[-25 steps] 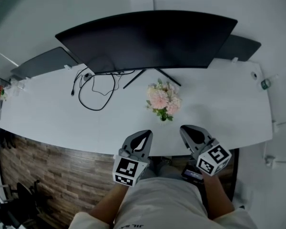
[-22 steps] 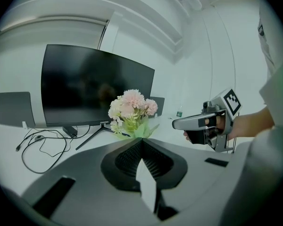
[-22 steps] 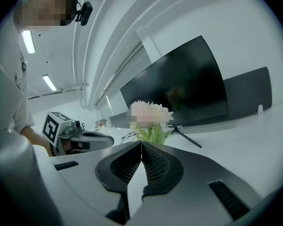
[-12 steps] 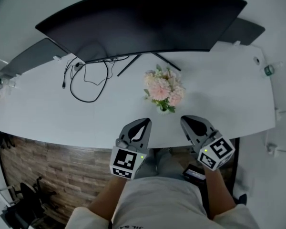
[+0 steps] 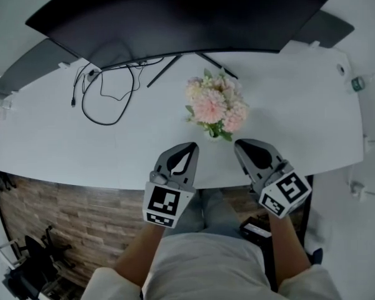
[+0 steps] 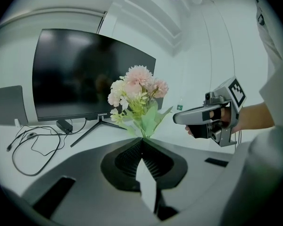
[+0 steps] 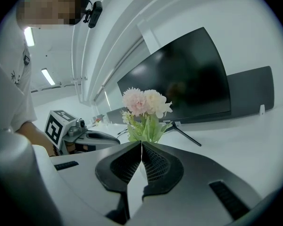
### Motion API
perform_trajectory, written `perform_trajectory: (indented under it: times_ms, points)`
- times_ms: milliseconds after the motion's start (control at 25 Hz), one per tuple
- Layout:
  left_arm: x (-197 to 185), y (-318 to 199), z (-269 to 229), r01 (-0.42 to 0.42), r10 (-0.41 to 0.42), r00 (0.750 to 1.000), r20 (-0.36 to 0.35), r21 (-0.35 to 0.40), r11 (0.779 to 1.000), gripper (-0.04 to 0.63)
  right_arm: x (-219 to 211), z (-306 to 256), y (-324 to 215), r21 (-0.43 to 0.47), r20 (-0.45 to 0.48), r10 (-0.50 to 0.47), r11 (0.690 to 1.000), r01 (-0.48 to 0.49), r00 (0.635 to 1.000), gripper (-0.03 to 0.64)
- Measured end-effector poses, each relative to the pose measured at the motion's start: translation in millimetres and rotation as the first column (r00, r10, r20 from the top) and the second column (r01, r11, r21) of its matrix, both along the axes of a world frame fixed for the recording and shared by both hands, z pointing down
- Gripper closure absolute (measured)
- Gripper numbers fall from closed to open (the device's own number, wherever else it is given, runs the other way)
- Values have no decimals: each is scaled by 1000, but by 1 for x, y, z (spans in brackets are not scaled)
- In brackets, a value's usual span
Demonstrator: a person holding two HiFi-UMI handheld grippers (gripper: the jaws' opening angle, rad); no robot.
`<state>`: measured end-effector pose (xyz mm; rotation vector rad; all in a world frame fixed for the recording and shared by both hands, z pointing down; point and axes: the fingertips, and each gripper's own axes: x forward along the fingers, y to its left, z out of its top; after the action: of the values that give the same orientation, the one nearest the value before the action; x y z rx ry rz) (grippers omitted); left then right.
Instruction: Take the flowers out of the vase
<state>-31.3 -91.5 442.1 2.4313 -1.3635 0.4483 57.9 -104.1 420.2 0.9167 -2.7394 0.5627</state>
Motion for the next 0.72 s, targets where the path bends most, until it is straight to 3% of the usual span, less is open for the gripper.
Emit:
perform_trajectory:
  times_ms: [560,720]
  points:
    - [10,-3,17,-40,40,999,-17,-7,999,591,-9,14,-8,7,6,-19,1000,19,1000,583]
    - [14,-3,26,-72,72,997,-17,-31,997,553,-11,15,-11,18,11,-24,1000,24,1000,580]
